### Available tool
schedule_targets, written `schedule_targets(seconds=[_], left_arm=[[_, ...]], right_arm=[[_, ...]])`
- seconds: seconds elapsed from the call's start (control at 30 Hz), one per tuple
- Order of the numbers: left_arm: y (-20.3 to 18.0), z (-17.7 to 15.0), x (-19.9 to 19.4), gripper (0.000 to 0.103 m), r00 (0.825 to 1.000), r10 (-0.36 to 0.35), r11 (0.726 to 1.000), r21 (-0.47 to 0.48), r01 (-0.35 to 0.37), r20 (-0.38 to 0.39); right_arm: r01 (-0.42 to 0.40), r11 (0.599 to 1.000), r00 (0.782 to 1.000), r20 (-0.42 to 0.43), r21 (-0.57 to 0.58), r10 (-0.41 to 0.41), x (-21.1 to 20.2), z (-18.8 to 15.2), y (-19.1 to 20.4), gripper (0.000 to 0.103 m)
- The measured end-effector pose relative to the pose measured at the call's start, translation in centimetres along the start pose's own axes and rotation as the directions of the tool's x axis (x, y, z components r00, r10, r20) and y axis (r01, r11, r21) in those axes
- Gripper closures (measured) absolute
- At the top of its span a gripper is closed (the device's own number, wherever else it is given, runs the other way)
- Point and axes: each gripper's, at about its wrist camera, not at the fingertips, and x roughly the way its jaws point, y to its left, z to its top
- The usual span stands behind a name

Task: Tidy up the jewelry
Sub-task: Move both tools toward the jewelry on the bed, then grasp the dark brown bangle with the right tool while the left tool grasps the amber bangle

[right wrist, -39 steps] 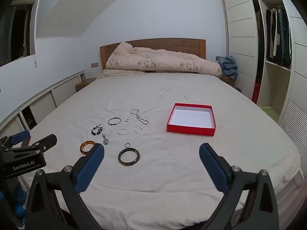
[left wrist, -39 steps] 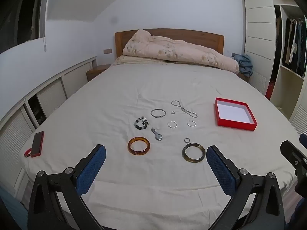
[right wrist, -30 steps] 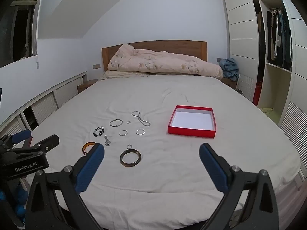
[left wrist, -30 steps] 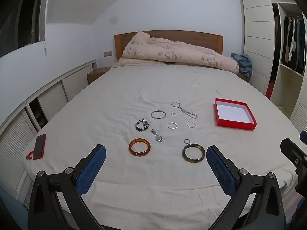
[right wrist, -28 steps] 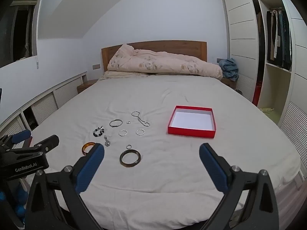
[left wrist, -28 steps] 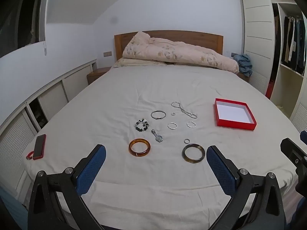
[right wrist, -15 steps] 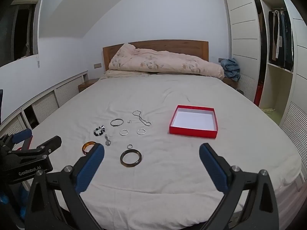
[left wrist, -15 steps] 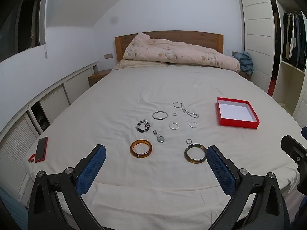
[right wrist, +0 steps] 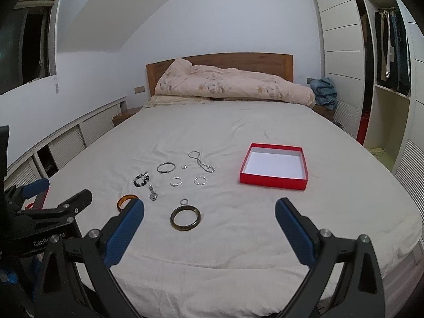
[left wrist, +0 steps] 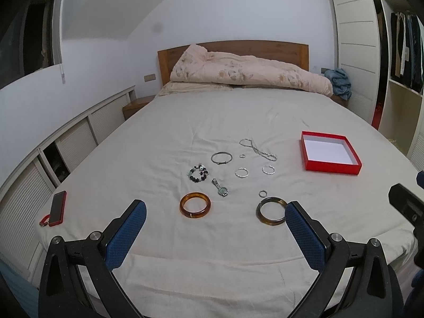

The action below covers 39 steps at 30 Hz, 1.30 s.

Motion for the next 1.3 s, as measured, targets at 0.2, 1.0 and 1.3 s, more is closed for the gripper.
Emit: schedule_targets(seconds=[0.2,1.0,1.3], left_arm=[[-0.4,-0.2,0.5,0.0,1.0,0.011,1.0,0.01,-0.011,0.003],[5.5,-3.9,9.6,0.01,0.983,0.104,0.988,-0.097,-0.119,-0.149],[5.4,-3.5,16.5,0.023,0.974,0.054,0.992,-0.102,-0.078,-0.222]], right_arm=[[-0.009,1.0,1.0,0.002,0.013,0.009,0.5,-0.1,-0.2,0.003],[-0.069,0.998,0.977,-0.203,0.012,0.07,11.3,-3.0,0.3,0.005],[-0.118,0.993,0.941,-0.317,0.021,0.118,18.4,-3.9,0.2,0.031]])
